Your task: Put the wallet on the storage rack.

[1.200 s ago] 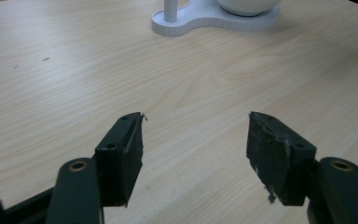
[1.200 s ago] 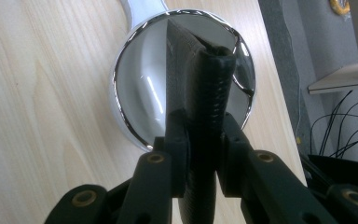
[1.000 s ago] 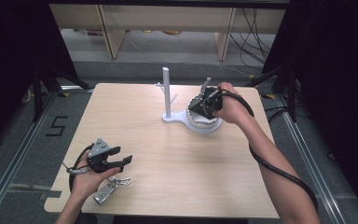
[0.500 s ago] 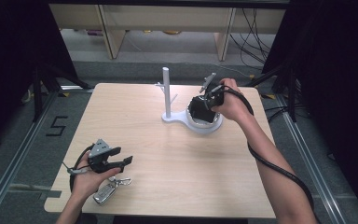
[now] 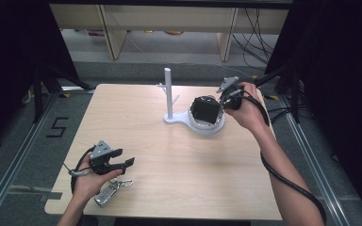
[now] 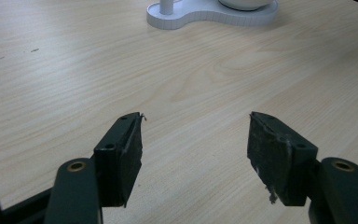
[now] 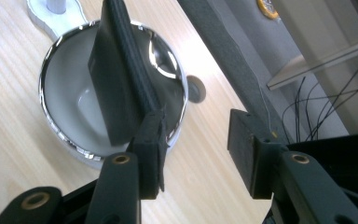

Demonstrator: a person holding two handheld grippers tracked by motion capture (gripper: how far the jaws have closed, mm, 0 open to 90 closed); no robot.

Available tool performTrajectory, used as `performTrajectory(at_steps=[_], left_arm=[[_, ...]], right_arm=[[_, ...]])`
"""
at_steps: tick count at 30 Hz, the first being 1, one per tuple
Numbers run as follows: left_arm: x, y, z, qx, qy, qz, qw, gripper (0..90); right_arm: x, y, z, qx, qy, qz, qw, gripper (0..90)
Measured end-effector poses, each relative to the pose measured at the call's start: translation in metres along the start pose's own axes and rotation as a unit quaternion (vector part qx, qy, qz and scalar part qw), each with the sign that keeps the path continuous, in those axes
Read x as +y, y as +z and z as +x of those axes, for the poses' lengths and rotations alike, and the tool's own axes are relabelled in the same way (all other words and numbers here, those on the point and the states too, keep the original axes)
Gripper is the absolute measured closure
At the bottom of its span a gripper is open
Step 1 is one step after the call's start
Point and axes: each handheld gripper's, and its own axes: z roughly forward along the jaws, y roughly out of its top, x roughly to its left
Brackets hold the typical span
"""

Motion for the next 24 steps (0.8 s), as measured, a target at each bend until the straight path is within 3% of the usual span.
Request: performTrajectory(at_steps=[3, 11, 12, 15, 17, 21, 22, 24], left_arm=[[0.000, 0.000, 0.000, -0.002, 0.000, -0.001, 1.0000, 34.9], [-0.002, -0.001, -0.001, -0.004, -0.003, 0.006, 1.0000, 34.3], [-0.002, -0.001, -0.001, -0.004, -0.004, 0.007, 1.0000, 34.2], [-0.001, -0.001, 0.000, -0.006, -0.006, 0.006, 1.0000, 34.0], [-0.001, -0.002, 0.001, -0.004, -0.003, 0.009, 0.9999, 33.7], [0.000, -0.004, 0.002, 0.000, -0.002, 0.008, 1.0000, 33.8], [0.000, -0.004, 0.003, -0.001, -0.005, 0.007, 1.0000, 33.8], [0.000, -0.005, 0.003, 0.003, -0.004, 0.005, 1.0000, 33.7]], right_arm=[[-0.015, -0.005, 0.004, 0.009, 0.010, -0.002, 0.9999, 64.5], [-0.061, -0.014, 0.027, 0.025, 0.066, -0.021, 0.9973, 74.3], [-0.066, -0.014, 0.032, 0.038, 0.089, -0.023, 0.9951, 75.9], [-0.083, -0.016, 0.043, 0.055, 0.126, -0.025, 0.9901, 77.9], [-0.094, -0.015, 0.050, 0.056, 0.132, -0.030, 0.9892, 77.5], [-0.112, -0.018, 0.068, 0.073, 0.171, -0.036, 0.9819, 74.9], [-0.117, -0.018, 0.071, 0.069, 0.168, -0.041, 0.9826, 74.2], [-0.124, -0.020, 0.077, 0.070, 0.182, -0.044, 0.9799, 71.8]])
